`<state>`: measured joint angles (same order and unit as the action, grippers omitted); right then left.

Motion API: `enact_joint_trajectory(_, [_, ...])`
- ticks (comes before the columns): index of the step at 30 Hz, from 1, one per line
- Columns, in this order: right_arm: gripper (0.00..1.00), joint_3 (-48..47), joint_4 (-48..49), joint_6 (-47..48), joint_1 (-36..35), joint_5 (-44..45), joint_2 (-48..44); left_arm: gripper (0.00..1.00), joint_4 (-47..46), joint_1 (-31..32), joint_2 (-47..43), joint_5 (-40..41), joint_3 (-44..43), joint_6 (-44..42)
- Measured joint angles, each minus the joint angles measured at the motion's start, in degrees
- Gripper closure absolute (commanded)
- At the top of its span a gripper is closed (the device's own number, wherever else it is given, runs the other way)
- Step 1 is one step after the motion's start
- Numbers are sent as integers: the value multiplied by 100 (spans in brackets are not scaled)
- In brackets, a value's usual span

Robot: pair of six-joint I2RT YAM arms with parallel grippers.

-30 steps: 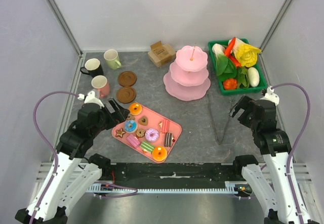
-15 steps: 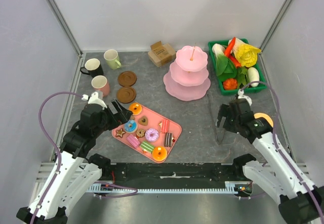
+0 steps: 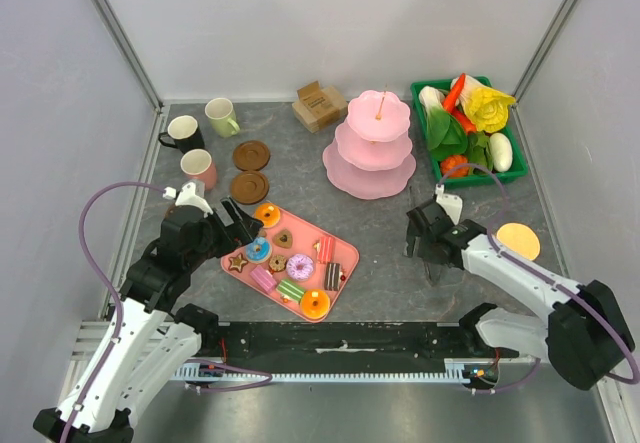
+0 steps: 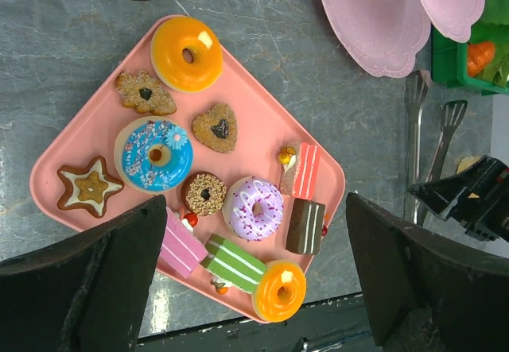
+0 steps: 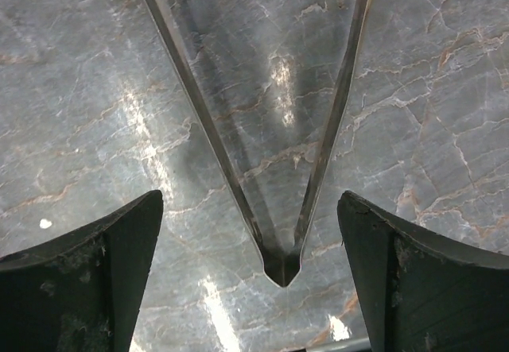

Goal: Serve the afternoon tea

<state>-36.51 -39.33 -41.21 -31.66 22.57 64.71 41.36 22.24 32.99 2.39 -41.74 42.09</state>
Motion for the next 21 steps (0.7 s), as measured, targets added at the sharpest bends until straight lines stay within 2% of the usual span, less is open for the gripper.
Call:
enact_joint_trajectory(7, [2,52,505,-17,48,273,494,1,0,-2,2,0,4,0])
enact_joint_trajectory(14, [2,284,1049,-2,713,214,850,1,-2,-2,37,4,4,0])
enact_joint_trajectory(21, [2,354,1519,297,1003,-35,914,1,-13,-2,118,31,4,0])
